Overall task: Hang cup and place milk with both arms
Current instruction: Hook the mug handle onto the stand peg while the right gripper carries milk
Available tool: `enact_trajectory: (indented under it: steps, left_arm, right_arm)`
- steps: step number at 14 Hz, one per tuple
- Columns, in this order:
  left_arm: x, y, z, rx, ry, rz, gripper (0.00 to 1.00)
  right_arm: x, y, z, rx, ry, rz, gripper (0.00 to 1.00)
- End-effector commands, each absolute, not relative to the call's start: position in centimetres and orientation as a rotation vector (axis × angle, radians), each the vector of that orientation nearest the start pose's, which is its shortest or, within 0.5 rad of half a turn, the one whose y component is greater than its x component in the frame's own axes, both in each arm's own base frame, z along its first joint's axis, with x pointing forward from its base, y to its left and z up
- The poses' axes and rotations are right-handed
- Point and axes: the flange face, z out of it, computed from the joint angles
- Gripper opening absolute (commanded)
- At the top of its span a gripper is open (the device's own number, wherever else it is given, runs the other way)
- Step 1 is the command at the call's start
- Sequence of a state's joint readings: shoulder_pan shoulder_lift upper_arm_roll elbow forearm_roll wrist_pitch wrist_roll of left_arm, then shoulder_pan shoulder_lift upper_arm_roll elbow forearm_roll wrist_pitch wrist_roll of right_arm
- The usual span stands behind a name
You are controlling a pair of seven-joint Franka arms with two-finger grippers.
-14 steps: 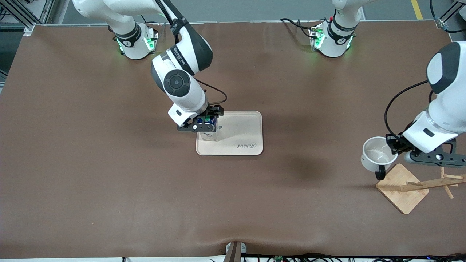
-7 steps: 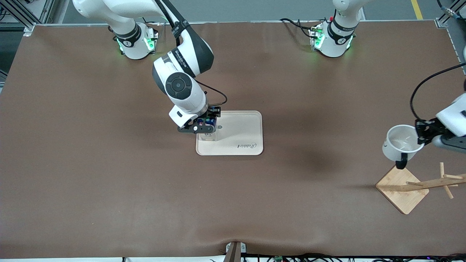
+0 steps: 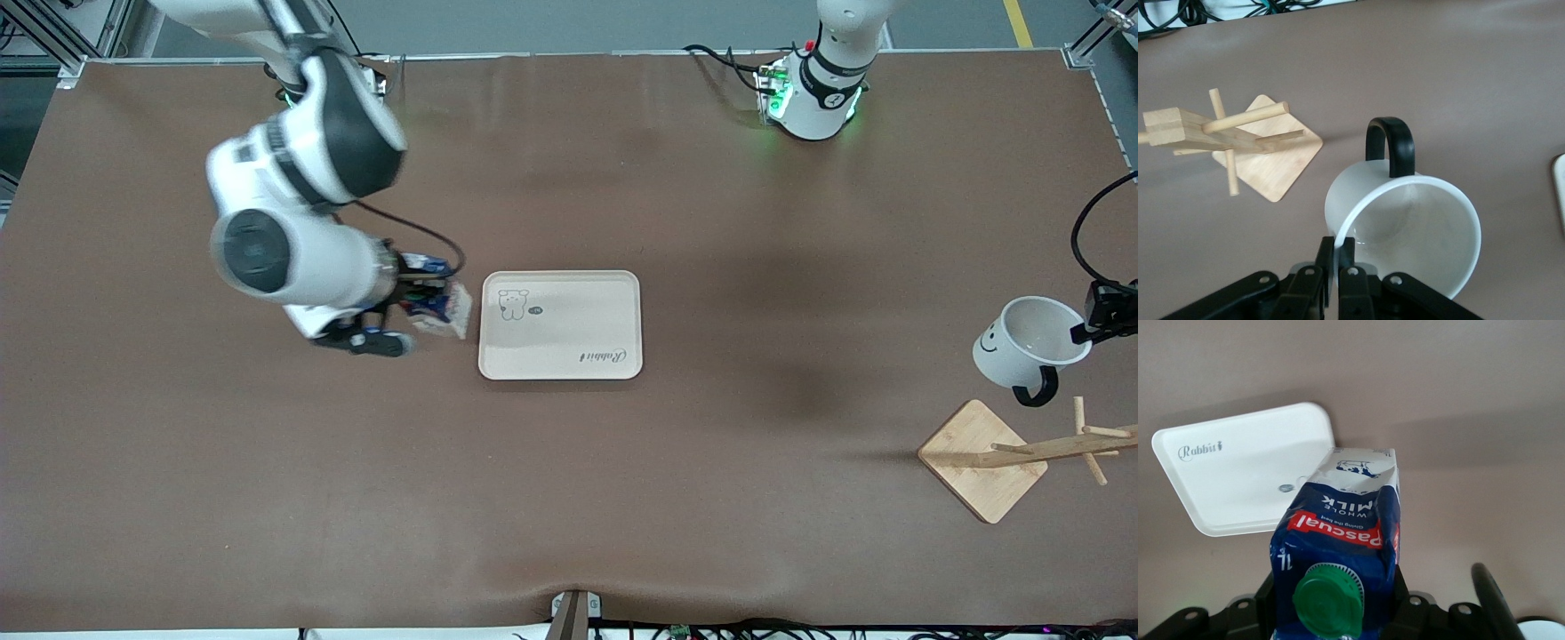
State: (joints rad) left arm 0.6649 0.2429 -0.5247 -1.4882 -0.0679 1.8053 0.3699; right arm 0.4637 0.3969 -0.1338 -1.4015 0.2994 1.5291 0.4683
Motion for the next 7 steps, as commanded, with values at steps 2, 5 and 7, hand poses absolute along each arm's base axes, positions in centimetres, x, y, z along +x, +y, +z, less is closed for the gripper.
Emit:
enact_trajectory:
  steps: [2, 5, 7]
  left_arm:
    - [63.2, 13.3, 55.8, -3.325, 0.24, -0.359, 0.0]
    - [63.7, 15.6, 55.2, -3.334, 0.158, -0.452, 0.0]
    - [64.3, 16.0, 55.0, -3.329, 0.129, -0.517, 0.0]
  right_arm:
    - [60.9, 16.4, 48.3, -2.973, 0.315, 0.546, 0.0]
    - [61.4, 11.5, 47.2, -3.114, 0.345, 0.556, 0.0]
    - [61.8, 4.3, 45.2, -3.078, 0.249, 0.598, 0.0]
